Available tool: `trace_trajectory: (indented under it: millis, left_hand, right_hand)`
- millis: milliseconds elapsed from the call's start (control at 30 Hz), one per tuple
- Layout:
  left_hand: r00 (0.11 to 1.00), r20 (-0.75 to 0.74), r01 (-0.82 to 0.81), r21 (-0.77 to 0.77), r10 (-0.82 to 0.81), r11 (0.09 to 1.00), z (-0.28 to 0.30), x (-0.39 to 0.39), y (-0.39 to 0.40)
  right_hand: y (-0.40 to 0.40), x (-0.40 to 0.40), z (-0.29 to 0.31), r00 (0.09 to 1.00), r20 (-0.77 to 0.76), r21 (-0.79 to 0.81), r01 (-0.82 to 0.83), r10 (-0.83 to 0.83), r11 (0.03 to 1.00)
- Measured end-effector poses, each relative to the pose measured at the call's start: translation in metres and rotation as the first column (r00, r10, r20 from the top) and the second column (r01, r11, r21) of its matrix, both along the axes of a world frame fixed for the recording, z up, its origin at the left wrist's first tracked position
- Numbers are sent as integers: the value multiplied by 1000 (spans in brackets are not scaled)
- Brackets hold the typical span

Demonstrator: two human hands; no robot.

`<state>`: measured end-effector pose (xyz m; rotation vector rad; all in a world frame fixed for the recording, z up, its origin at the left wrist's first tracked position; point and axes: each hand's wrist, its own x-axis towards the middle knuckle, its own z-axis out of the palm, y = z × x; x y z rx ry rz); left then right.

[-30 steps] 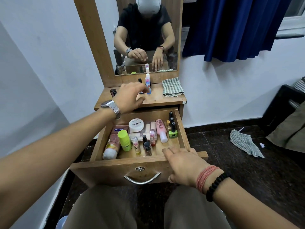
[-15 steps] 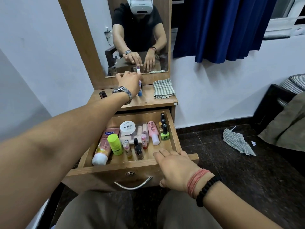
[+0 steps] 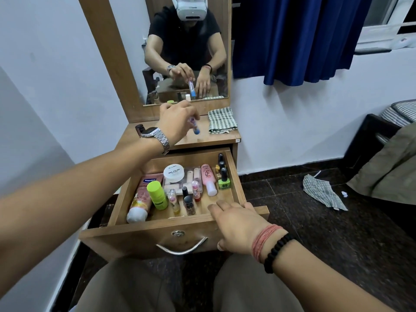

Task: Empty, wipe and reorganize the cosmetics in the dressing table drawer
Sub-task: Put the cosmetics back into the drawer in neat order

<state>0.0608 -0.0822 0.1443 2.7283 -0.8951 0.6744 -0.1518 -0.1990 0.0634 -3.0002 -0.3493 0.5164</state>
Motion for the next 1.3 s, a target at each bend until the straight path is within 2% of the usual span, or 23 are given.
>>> trace_trajectory:
  millis: [133, 333, 433, 767, 1167, 1300]
  left_hand:
    - [990, -39, 138, 33, -136, 990, 3, -46, 11]
    - [939, -230, 296, 166, -255, 940, -26, -86, 19]
    - [946, -233, 288, 275, -227, 917, -47, -92, 20]
    - [963, -209, 248, 431, -172, 867, -83, -87, 19]
    - [965, -175, 255, 462, -194, 850, -92, -82, 20]
    - [952, -192, 298, 408, -238, 863, -85, -79, 20]
  right_hand:
    - [0, -1, 2, 1000, -7, 14, -3, 3, 1000]
    - [2, -2, 3, 1000, -8, 2, 0, 0, 1000]
    - [2, -3, 4, 1000, 5, -13, 1, -1, 1000]
    - [2, -3, 5, 1000, -2, -33, -4, 4, 999]
    - [3, -4, 7, 1000, -7, -33, -1, 1, 999]
    - [3, -4, 8, 1000, -13, -33, -1, 0, 999]
